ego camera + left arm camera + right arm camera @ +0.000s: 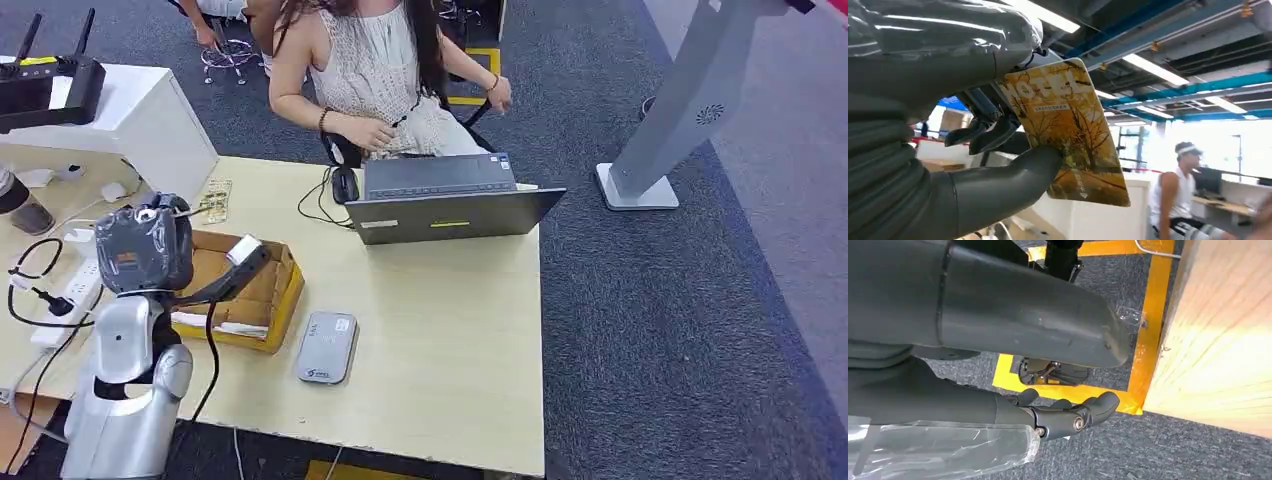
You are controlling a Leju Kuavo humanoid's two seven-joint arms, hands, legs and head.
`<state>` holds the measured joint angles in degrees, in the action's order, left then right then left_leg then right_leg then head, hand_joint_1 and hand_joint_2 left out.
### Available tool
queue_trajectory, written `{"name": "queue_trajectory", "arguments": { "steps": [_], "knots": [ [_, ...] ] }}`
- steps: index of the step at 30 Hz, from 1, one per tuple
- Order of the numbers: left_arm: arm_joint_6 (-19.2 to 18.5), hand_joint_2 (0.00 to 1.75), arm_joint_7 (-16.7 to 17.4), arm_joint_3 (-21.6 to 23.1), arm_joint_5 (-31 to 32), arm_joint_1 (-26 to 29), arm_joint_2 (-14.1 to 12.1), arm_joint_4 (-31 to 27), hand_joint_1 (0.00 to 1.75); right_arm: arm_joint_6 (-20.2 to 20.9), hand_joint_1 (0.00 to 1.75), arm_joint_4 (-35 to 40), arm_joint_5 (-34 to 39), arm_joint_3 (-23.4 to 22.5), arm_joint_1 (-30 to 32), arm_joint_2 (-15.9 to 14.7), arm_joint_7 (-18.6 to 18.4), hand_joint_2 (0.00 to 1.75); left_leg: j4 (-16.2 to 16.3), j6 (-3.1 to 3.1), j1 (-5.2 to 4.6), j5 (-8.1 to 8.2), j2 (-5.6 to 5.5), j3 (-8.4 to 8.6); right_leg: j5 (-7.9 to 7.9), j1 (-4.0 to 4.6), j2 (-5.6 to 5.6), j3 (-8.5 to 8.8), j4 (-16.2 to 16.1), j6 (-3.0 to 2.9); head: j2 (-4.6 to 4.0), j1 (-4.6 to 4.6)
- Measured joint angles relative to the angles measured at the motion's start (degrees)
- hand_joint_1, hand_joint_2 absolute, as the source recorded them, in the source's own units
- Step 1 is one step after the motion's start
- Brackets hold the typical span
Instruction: Pass the card to the sensor for recognition and then transmit it.
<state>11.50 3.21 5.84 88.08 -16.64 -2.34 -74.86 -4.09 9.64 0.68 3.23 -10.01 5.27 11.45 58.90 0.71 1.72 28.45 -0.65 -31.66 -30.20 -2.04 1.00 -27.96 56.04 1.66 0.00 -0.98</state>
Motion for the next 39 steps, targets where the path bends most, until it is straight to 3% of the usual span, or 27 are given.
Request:
{"name": "queue_trajectory", "arguments": {
  "steps": [6,10,16,26,34,39],
  "knots": [
    [0.39,1.75,0.29,9.85,0.00,1.57,3.15,-0.26,1.75,-0.30,0.00,0.00,0.35,-0.02,-0.05,0.00,-0.61,0.00,0.03,0.00,0.00,0.00,-0.02,-0.08,0.02,0.00,-0.04,-0.04,-0.01,0.02,0.00,0.02],
    [0.20,1.75,1.14,13.77,0.02,1.87,5.00,1.34,1.75,-0.24,0.00,0.00,0.17,-0.02,-0.04,0.00,-0.22,0.00,0.04,0.00,-0.01,0.00,-0.02,-0.09,0.02,0.00,-0.04,-0.04,-0.01,0.03,0.00,0.00],
    [-5.04,1.75,4.59,14.11,0.00,1.81,7.36,10.68,1.75,0.50,0.00,0.00,-0.68,-0.02,0.18,0.00,1.77,0.00,0.03,0.00,0.01,0.00,0.00,-0.09,0.02,0.01,-0.02,-0.09,0.00,0.03,0.00,-0.02],
    [-8.02,1.75,5.79,11.73,0.02,0.29,9.24,26.74,1.75,0.81,0.00,0.07,-1.88,-0.04,0.36,0.00,1.75,0.00,0.03,0.00,0.01,0.00,0.06,-0.11,0.02,0.01,0.04,-0.14,0.00,0.02,0.00,0.00],
    [-6.58,1.75,4.35,10.88,0.04,-2.15,10.34,32.21,1.75,0.83,0.00,0.07,-1.99,-0.09,0.38,0.00,1.86,0.00,0.01,-0.03,0.01,-0.03,0.02,-0.03,0.03,0.01,-0.03,0.00,0.01,0.02,0.00,0.00],
    [-2.53,1.75,4.37,10.88,0.04,-2.09,10.38,32.81,1.75,0.83,0.00,0.07,-1.90,-0.31,0.42,0.00,1.86,0.00,0.01,-0.01,0.01,-0.10,0.02,-0.04,0.10,0.02,-0.02,-0.03,0.02,0.02,0.00,0.00]
  ]
}}
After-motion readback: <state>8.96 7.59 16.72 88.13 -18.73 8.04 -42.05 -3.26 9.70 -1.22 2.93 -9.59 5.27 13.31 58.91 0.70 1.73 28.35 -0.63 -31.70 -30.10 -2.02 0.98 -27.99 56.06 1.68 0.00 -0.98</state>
